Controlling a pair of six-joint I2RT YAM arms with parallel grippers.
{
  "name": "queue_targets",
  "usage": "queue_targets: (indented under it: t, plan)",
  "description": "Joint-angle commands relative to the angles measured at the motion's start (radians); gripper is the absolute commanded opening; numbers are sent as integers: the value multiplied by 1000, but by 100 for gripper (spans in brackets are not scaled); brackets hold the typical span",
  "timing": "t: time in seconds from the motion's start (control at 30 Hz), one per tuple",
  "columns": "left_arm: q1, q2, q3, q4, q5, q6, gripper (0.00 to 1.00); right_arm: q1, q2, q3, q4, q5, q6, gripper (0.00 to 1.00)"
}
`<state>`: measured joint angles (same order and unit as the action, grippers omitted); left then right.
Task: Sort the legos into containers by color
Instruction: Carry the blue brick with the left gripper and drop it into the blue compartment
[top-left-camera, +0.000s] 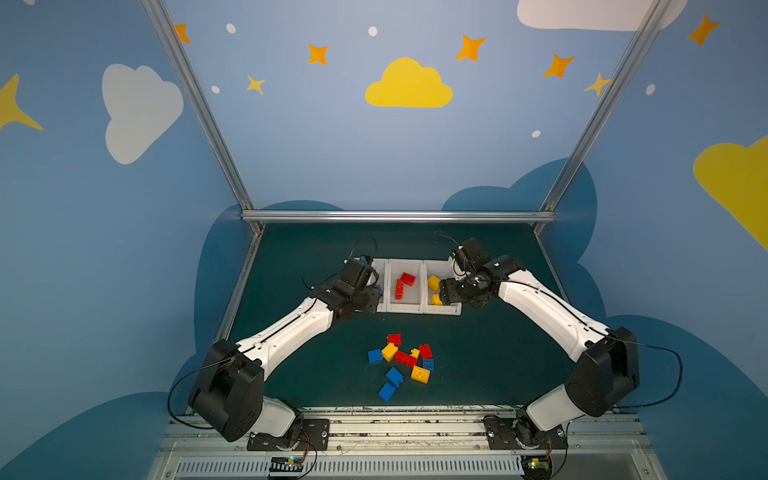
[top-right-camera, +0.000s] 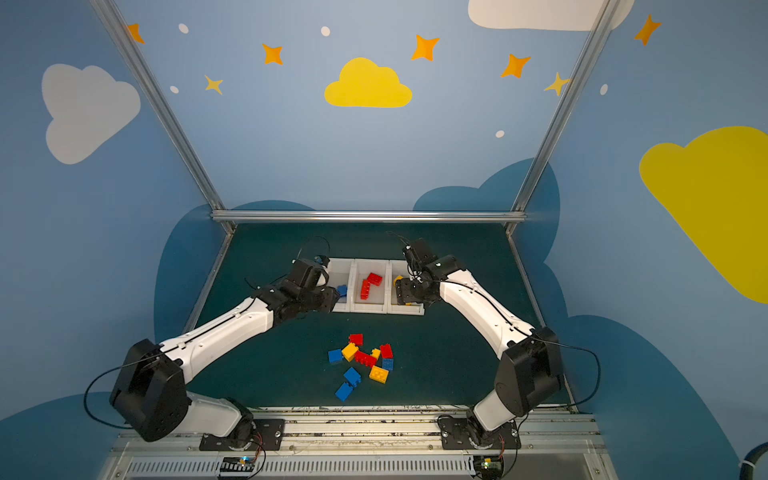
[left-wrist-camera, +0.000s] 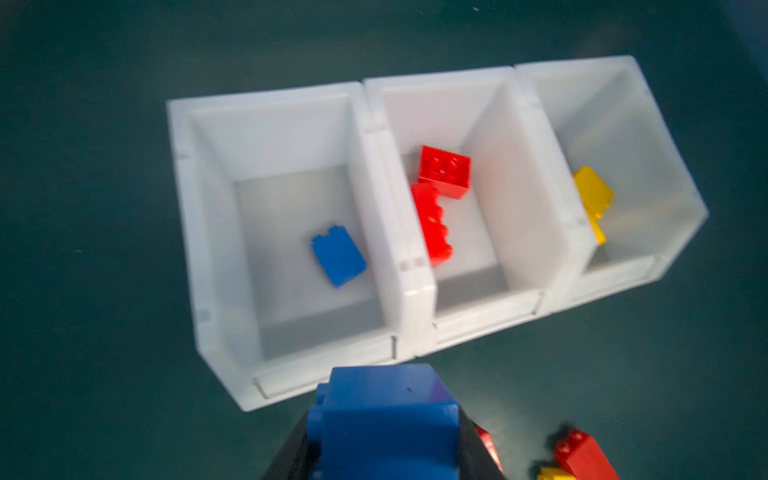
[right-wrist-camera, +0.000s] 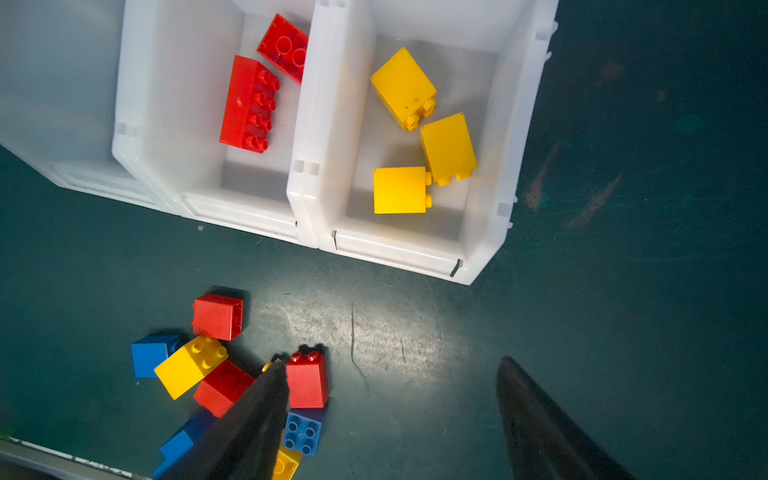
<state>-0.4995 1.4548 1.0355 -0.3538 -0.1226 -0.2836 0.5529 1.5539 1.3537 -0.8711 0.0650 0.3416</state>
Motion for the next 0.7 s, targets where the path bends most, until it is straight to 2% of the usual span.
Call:
queue_targets:
  t: [0.0, 0.23, 0.4, 0.57, 0.67]
  plan:
    - [70, 58, 59, -8, 33, 69, 35, -4, -28, -5, 4, -8, 14, 79]
    - [99, 208, 151, -11, 88, 85, 36, -2, -43, -23, 2, -5, 23, 79]
    - [98, 234, 157, -10, 124, 90, 41, -4, -50, -27, -5, 1, 21, 78]
    - [98, 219, 146, -6, 111, 83, 60, -3, -42, -24, 1, -8, 26, 79]
    - [99, 211, 143, -8, 99, 80, 64, -4, -39, -24, 3, -11, 28, 78]
